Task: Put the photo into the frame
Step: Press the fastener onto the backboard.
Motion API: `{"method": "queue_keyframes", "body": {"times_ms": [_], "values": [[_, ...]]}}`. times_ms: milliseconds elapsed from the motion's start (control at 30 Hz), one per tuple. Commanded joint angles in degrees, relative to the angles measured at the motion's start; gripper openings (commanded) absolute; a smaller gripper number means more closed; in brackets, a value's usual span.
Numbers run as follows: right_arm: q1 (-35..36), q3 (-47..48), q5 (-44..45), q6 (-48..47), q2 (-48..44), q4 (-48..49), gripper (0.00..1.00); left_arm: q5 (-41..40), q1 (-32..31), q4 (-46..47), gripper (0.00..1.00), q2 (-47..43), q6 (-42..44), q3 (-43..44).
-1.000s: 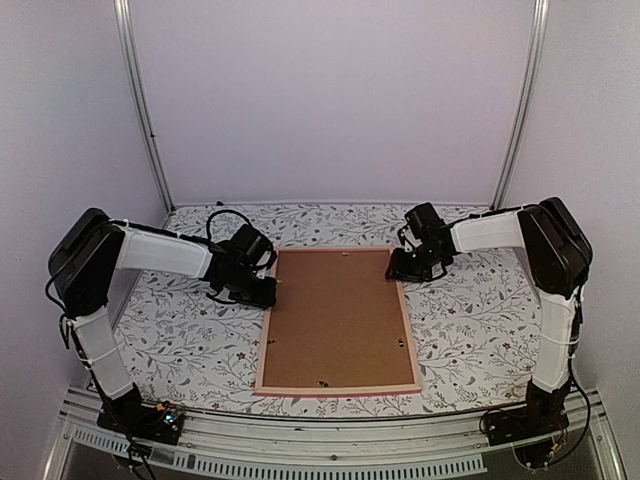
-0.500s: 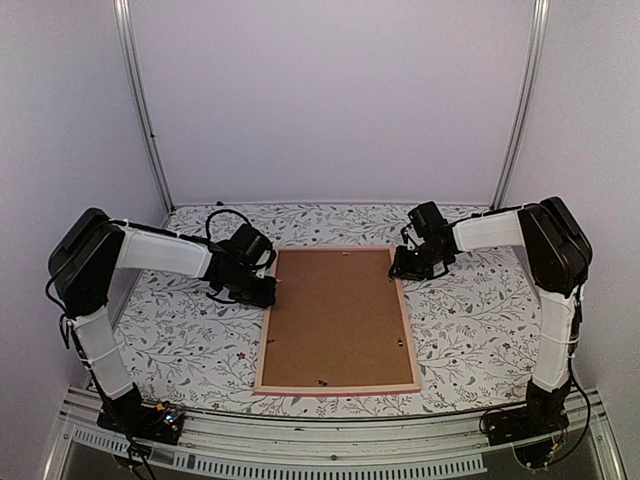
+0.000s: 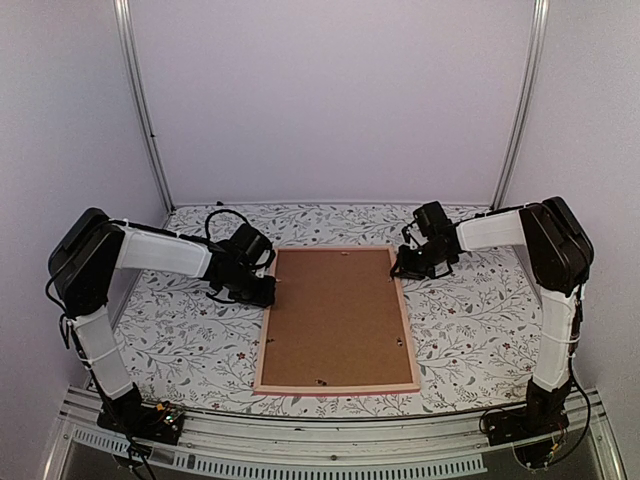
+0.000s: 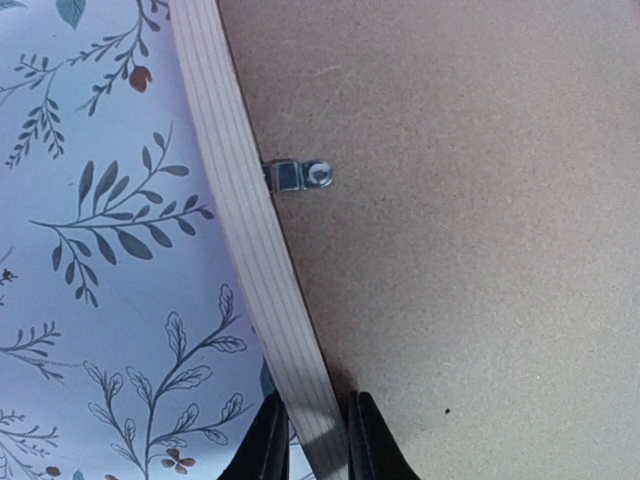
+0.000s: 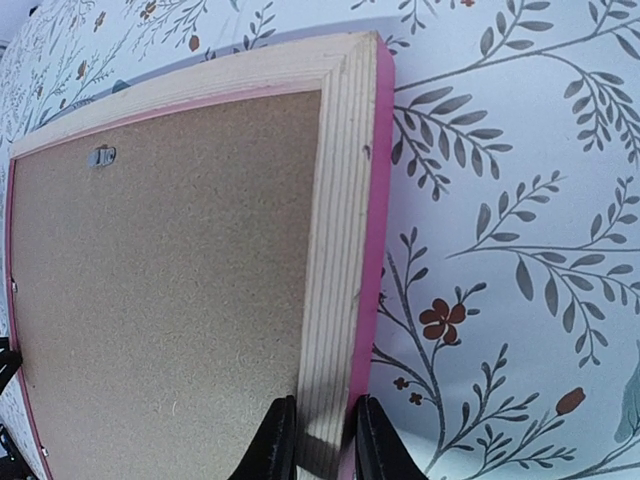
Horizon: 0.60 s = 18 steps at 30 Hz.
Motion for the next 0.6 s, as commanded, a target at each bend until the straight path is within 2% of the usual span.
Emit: {"method": "queue_keyframes", "body": {"times_ms": [0,567], "values": [[0.0,-2.0,-3.6,-4.2,2.8,-3.8,0.17,1.4,-0.2,-0.7,0.16,1.3,3.4,-0.1],[-2.1,2.0,-4.5,-18.3,3.3,-12.3,0.25,0.9,-0.1,-2.3,0.15,1.9,2.8,1.1]]}}
